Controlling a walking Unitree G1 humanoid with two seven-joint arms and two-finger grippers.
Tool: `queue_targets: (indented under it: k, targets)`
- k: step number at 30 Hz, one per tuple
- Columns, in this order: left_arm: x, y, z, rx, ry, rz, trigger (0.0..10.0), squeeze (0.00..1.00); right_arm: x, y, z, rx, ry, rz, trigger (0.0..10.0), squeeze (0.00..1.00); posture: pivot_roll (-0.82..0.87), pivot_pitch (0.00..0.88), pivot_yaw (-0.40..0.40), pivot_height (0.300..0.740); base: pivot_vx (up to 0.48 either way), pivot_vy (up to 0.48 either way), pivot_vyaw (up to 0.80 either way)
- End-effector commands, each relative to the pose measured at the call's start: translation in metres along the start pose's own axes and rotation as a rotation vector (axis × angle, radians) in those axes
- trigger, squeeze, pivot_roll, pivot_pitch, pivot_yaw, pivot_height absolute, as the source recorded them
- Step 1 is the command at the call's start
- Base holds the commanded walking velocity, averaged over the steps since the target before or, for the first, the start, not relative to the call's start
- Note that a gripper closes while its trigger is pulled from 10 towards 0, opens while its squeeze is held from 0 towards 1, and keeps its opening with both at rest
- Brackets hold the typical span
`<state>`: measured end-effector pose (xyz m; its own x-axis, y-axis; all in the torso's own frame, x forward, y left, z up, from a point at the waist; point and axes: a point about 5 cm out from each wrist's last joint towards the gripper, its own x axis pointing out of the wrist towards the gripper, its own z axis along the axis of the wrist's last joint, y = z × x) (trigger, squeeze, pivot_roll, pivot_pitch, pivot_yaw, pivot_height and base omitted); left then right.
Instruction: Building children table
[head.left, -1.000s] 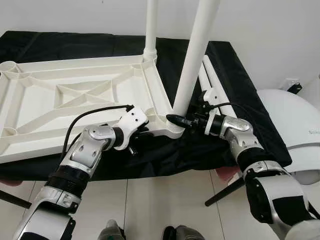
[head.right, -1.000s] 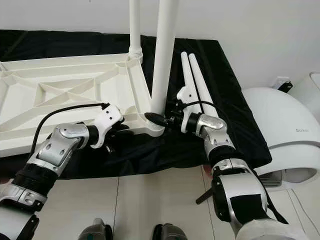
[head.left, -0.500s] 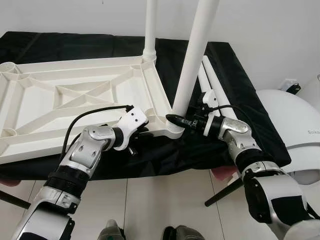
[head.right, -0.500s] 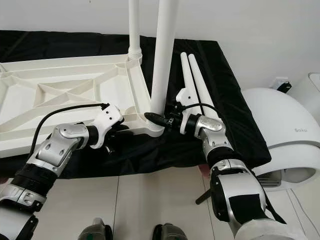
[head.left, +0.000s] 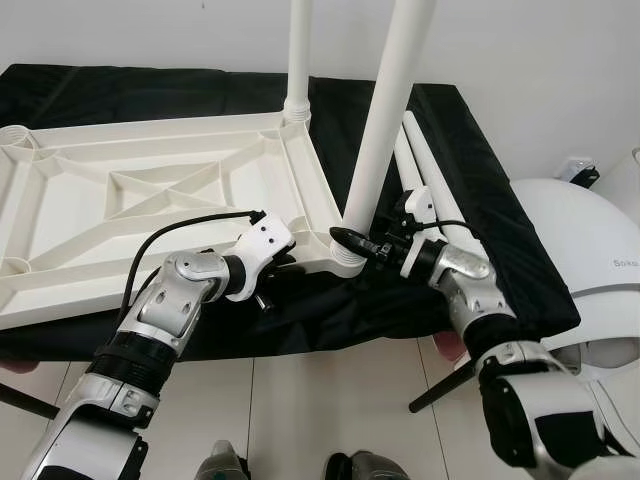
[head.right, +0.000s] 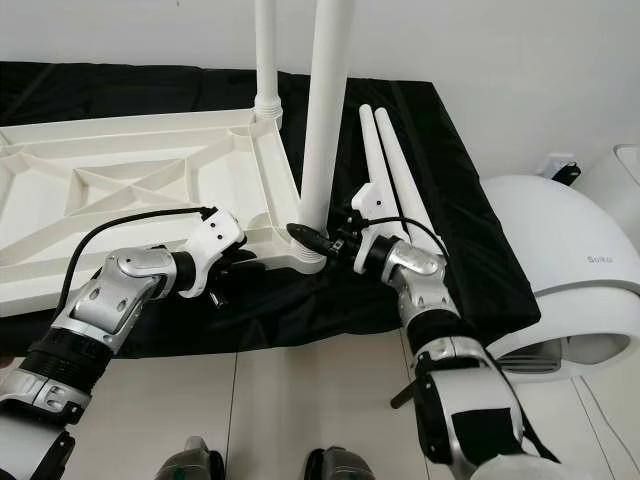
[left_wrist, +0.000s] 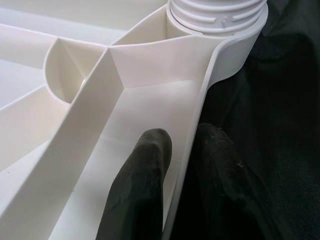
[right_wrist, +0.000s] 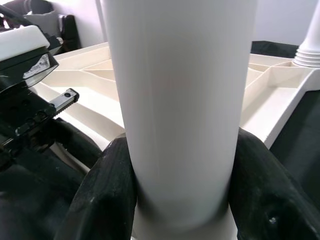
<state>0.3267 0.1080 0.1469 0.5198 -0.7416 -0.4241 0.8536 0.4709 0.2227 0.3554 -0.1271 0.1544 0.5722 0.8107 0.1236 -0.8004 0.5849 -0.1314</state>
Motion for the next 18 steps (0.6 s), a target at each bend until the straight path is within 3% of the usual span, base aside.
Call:
queue_targets:
  k: [1, 18]
  targets:
    - [0.003, -0.008, -0.002, -0.019, -0.004, -0.040, 10.0, 0.00, 0.003, 0.004, -0.001, 0.047, -0.040, -0.052, 10.0, 0.00, 0.03, 0.063, -0.039, 0.740, 0.000, 0.000, 0.00]
    - [0.005, -0.007, 0.000, -0.027, -0.006, -0.029, 10.0, 0.00, 0.012, 0.029, 0.002, 0.056, -0.094, -0.267, 10.0, 0.00, 0.03, 0.067, -0.042, 0.740, 0.000, 0.000, 0.00]
